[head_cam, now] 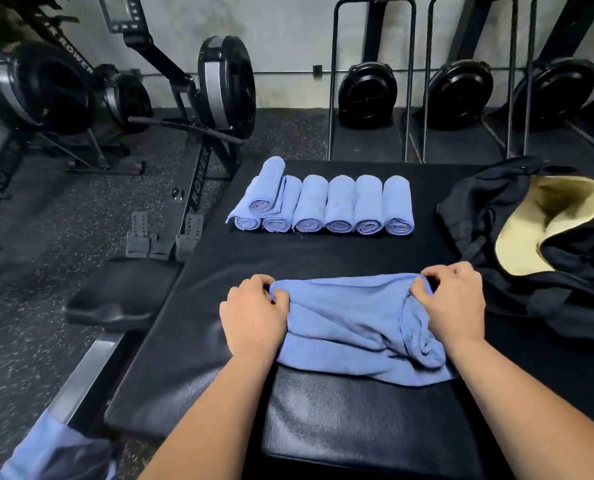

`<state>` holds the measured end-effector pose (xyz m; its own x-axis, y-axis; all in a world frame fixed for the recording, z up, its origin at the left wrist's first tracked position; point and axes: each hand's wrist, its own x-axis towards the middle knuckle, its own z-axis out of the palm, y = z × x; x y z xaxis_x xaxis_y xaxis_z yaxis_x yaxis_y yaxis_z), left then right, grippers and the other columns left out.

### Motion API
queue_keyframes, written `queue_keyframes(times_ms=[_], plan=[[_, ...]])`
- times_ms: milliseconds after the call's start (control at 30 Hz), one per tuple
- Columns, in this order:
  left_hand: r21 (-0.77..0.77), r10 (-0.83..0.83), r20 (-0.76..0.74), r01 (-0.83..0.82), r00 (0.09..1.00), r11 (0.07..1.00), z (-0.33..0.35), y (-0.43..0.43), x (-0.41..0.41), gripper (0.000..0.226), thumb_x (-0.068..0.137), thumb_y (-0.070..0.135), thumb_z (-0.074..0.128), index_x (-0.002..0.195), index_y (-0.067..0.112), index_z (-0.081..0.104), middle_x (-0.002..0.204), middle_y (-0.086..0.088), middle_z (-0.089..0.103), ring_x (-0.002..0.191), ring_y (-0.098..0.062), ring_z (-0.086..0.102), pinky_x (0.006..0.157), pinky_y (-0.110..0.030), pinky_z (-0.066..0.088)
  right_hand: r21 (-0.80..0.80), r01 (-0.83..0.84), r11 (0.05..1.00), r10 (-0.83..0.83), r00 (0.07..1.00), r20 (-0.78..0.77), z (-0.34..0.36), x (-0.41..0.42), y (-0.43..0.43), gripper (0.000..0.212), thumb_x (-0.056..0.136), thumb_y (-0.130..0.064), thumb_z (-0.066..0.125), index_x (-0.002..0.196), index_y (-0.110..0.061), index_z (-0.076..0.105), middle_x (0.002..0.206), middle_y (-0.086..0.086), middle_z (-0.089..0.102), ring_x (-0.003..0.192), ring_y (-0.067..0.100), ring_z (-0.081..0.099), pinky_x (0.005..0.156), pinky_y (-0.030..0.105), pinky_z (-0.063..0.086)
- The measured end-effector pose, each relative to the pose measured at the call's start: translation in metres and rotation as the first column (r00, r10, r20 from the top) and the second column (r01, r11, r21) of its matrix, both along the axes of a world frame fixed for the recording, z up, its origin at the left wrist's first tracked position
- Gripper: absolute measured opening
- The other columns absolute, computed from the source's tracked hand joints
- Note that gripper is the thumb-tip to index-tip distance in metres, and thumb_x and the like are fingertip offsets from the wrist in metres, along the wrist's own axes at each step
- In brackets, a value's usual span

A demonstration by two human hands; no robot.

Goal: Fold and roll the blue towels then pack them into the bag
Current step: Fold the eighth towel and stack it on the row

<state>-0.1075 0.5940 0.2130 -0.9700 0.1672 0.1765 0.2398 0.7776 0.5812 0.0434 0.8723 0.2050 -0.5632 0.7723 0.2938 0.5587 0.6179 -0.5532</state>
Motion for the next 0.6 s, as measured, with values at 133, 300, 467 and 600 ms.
queue_keyframes(times_ms=[133, 300, 467, 600], plan=[[-0.012, -0.01, -0.023, 0.01, 1.0, 1.0, -0.003, -0.001, -0.001, 0.01, 0.094, 0.043, 0.058, 0.094, 0.034, 0.063, 0.083, 0.012, 0.064, 0.085, -0.022, 0.056, 0.08, -0.044, 0.046, 0.007, -0.038, 0.999, 0.038, 0.999, 0.026, 0.002, -0.001, 0.0, 0.006, 0.091, -0.027, 0.071, 0.093, -0.021, 0.072, 0.099, 0.005, 0.057, 0.099, 0.031, 0.05, 0.088, 0.047, 0.046], [0.034, -0.011, -0.066, 0.013, 0.998, 0.999, -0.006, -0.002, -0.001, 0.011, 0.101, 0.044, 0.058, 0.095, 0.035, 0.059, 0.096, 0.012, 0.059, 0.087, -0.02, 0.058, 0.081, -0.041, 0.041, -0.038, -0.094, 0.995, 0.088, 0.988, -0.124, 0.005, 0.003, -0.002, 0.004, 0.096, -0.028, 0.068, 0.095, -0.028, 0.064, 0.083, -0.012, 0.063, 0.089, 0.022, 0.056, 0.082, 0.042, 0.046], [0.267, 0.013, 0.004, -0.013, 1.0, 0.963, -0.005, -0.008, 0.002, 0.007, 0.1, 0.037, 0.066, 0.095, 0.038, 0.061, 0.086, 0.02, 0.069, 0.08, -0.007, 0.064, 0.082, -0.036, 0.05, -0.185, -0.111, 0.976, 0.059, 0.962, -0.265, 0.006, 0.005, 0.005, 0.006, 0.093, -0.028, 0.076, 0.099, -0.03, 0.074, 0.085, -0.011, 0.074, 0.078, 0.011, 0.067, 0.083, 0.03, 0.053], [0.395, -0.059, 0.071, 0.026, 0.996, 0.919, 0.0, -0.01, 0.002, 0.005, 0.096, 0.031, 0.074, 0.099, 0.035, 0.075, 0.085, 0.021, 0.073, 0.081, 0.003, 0.066, 0.077, -0.026, 0.051, -0.249, -0.132, 0.96, 0.057, 0.956, -0.286, 0.011, 0.009, 0.009, 0.013, 0.092, -0.024, 0.079, 0.104, -0.027, 0.08, 0.085, -0.009, 0.075, 0.074, 0.0, 0.065, 0.074, 0.005, 0.044]])
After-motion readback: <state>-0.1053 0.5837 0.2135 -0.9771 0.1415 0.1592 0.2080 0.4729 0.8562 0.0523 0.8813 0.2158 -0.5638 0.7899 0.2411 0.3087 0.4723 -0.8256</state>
